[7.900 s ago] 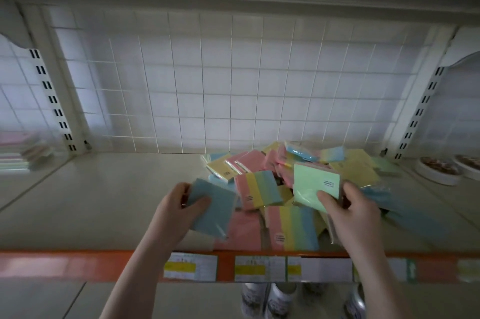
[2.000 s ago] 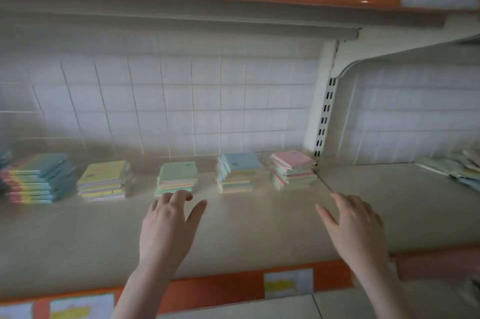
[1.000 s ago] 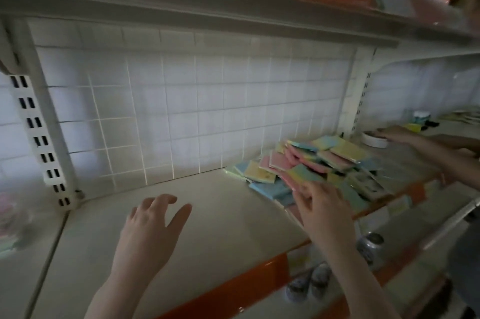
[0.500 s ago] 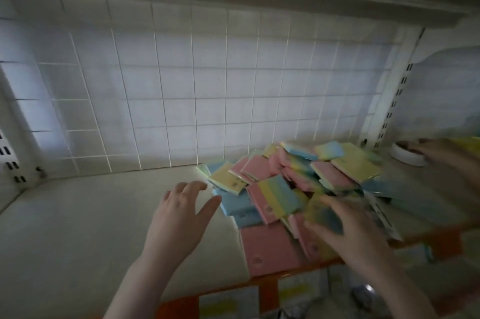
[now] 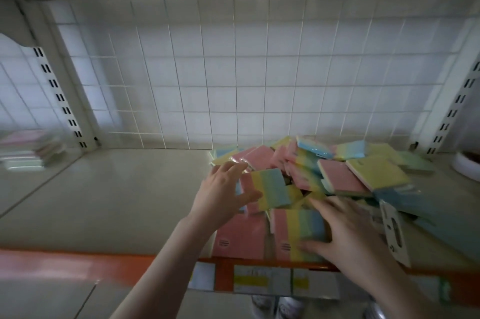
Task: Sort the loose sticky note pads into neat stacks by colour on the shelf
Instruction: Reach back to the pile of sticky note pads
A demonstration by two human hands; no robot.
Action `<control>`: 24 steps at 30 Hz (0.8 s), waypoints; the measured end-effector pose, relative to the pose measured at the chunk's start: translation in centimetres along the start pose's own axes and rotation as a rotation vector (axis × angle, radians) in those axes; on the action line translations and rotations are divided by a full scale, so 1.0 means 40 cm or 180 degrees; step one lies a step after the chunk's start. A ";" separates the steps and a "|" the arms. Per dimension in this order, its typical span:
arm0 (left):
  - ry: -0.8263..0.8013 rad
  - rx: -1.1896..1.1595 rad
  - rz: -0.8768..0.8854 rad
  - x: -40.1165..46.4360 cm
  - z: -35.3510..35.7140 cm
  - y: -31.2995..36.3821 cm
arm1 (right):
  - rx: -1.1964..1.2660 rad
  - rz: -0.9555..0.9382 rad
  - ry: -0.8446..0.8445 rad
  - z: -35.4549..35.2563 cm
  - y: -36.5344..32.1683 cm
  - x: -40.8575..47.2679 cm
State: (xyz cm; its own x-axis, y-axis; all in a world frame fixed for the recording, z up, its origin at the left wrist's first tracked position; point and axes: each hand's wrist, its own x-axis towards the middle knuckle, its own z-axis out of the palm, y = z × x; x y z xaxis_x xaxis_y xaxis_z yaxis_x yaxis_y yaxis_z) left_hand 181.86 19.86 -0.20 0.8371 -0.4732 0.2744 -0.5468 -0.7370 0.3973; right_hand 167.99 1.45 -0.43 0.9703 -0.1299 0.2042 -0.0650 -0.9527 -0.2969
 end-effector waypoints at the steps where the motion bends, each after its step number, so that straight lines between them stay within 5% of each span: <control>1: -0.0052 0.0022 0.0007 0.004 0.004 0.002 | -0.0027 -0.0010 -0.0015 0.000 0.002 0.002; 12: -0.0095 -0.0243 -0.0273 0.025 0.015 0.007 | 0.0335 -0.0052 0.0288 0.008 0.012 0.000; 24: 0.0327 -0.2773 -0.0653 -0.022 -0.022 -0.009 | 0.1698 0.0537 0.0265 -0.005 0.024 -0.007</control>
State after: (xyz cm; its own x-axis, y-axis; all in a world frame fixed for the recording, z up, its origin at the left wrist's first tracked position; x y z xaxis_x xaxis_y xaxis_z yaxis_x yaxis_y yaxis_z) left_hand 181.32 20.98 0.19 0.9370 -0.2962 0.1854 -0.2388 -0.1554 0.9586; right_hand 167.61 0.54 -0.60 0.9336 -0.3101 0.1795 -0.0698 -0.6487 -0.7579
